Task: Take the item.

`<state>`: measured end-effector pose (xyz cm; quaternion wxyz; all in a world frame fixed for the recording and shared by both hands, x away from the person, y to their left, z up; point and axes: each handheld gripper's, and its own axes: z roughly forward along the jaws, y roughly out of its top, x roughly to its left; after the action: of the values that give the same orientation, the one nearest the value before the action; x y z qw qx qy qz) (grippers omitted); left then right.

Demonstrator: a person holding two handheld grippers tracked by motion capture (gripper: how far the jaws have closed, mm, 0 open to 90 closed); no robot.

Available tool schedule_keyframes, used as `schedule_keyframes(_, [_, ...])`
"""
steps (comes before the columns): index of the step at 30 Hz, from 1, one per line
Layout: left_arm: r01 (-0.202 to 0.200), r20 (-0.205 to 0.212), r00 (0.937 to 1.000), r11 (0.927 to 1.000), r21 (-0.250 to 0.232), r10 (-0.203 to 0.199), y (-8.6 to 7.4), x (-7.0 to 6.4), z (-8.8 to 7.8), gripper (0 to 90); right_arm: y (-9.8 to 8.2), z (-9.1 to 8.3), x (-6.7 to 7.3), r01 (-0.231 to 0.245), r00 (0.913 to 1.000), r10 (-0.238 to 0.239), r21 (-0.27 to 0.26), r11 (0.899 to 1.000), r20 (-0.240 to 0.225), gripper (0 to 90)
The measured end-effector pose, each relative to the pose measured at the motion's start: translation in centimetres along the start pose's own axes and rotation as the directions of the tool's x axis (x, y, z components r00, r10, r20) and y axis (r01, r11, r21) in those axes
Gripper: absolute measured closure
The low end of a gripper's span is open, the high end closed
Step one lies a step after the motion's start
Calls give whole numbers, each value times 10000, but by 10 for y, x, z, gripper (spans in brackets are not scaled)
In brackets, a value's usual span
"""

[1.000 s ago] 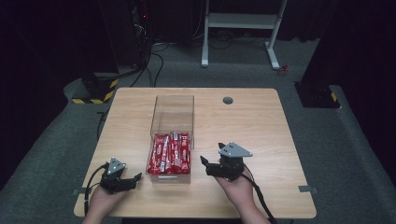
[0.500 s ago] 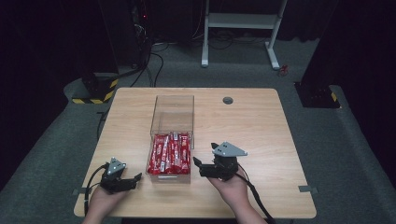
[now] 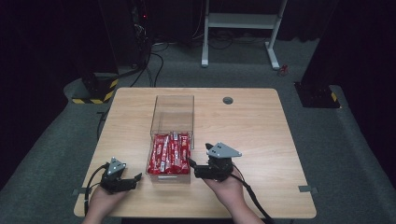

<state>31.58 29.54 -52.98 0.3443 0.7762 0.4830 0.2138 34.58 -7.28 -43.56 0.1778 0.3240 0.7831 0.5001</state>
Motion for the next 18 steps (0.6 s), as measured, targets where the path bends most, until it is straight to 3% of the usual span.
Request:
schedule_keyframes(4, [-16,16,10000,10000,11,16,0,0,0,184,0,1,4,63,9999,-63,-17,10000,-126,214])
schedule_keyframes(9, [-69,14,10000,10000,28,69,1,0,0,184,0,5,14,325,9987,-330,-134,9994,-381,318])
schedule_keyframes(18, [-48,32,10000,10000,-4,48,0,0,0,186,1,16,25,586,9968,-577,136,9982,-545,434])
